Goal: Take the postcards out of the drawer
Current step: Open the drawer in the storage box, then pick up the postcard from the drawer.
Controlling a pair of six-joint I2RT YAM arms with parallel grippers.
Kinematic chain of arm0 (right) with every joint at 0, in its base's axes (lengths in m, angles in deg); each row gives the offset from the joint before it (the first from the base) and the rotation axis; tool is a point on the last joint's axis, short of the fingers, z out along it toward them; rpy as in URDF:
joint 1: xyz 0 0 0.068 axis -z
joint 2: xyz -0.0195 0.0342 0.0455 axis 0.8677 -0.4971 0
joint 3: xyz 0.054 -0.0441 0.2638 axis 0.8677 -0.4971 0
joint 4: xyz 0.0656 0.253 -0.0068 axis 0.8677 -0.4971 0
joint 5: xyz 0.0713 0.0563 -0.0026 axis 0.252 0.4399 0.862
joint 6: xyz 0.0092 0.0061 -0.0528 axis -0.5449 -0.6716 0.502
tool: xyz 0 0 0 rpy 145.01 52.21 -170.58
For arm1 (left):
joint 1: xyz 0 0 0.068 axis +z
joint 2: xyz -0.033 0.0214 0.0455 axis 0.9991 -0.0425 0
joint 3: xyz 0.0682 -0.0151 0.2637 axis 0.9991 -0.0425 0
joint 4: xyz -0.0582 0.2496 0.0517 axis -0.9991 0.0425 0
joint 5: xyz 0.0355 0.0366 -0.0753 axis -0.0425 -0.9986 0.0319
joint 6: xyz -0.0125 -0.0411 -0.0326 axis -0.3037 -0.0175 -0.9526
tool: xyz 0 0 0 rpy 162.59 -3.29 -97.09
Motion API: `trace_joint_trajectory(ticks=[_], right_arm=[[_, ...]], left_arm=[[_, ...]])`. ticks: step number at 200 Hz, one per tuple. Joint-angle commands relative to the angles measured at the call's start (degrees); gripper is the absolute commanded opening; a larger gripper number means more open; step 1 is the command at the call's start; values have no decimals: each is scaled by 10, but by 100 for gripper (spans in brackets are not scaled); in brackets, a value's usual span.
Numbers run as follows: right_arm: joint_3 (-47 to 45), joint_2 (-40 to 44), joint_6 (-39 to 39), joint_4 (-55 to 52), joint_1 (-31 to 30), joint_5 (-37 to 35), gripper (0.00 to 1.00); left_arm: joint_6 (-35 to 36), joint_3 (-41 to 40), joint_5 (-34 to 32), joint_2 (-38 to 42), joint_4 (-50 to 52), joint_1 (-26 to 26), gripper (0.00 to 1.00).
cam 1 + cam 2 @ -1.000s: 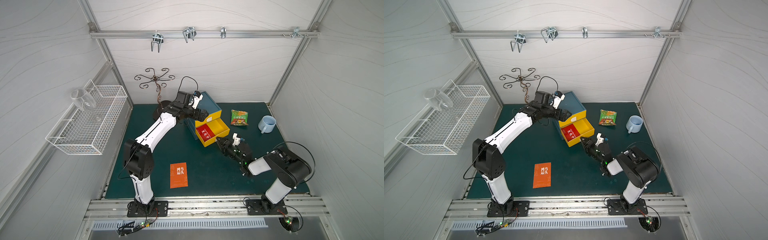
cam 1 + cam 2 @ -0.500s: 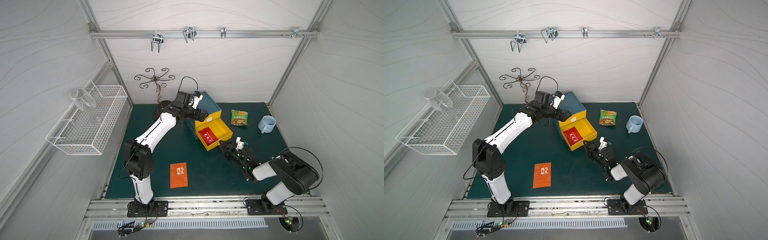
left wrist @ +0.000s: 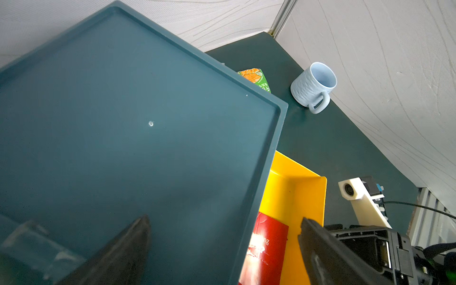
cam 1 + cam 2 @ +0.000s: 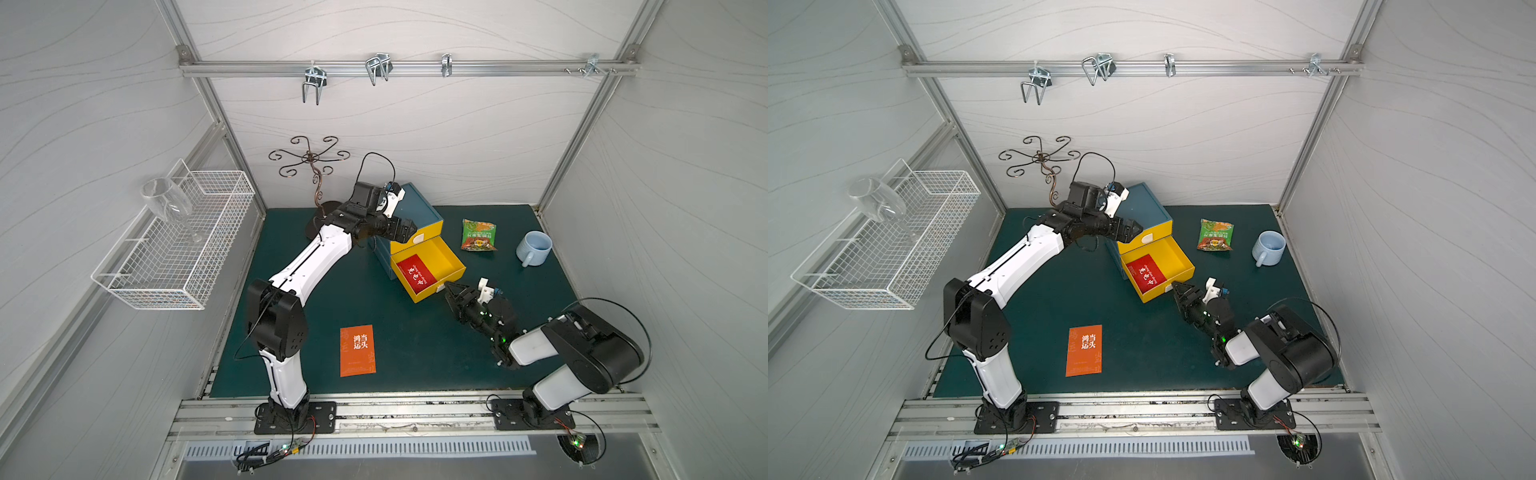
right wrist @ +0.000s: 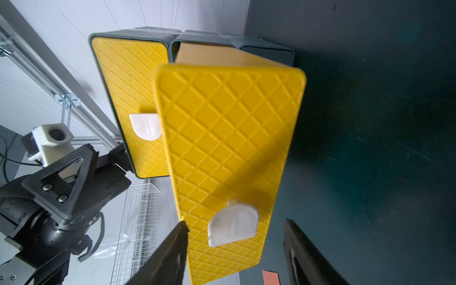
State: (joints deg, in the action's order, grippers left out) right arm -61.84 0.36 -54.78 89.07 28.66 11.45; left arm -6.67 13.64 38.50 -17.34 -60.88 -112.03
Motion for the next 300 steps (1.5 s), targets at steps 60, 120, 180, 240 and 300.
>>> trace_joint_trajectory(ticks=[60, 120, 180, 240, 300], right_arm=[[196, 298, 318, -633, 21, 65, 99], [498, 146, 617, -951, 92, 161, 99], [625, -26, 683, -987, 93, 242, 98], [687, -111, 718, -1024, 67, 239, 91], [737, -165, 742, -1060, 32, 201, 89]], left_arm=[[-80, 46, 11, 100, 5, -2, 99], [-224, -216, -44, 251, -106, -38, 95], [-324, -315, -61, 218, -126, -82, 85], [-371, -322, -67, 157, -133, -95, 73], [-387, -340, -79, 144, -146, -97, 62]])
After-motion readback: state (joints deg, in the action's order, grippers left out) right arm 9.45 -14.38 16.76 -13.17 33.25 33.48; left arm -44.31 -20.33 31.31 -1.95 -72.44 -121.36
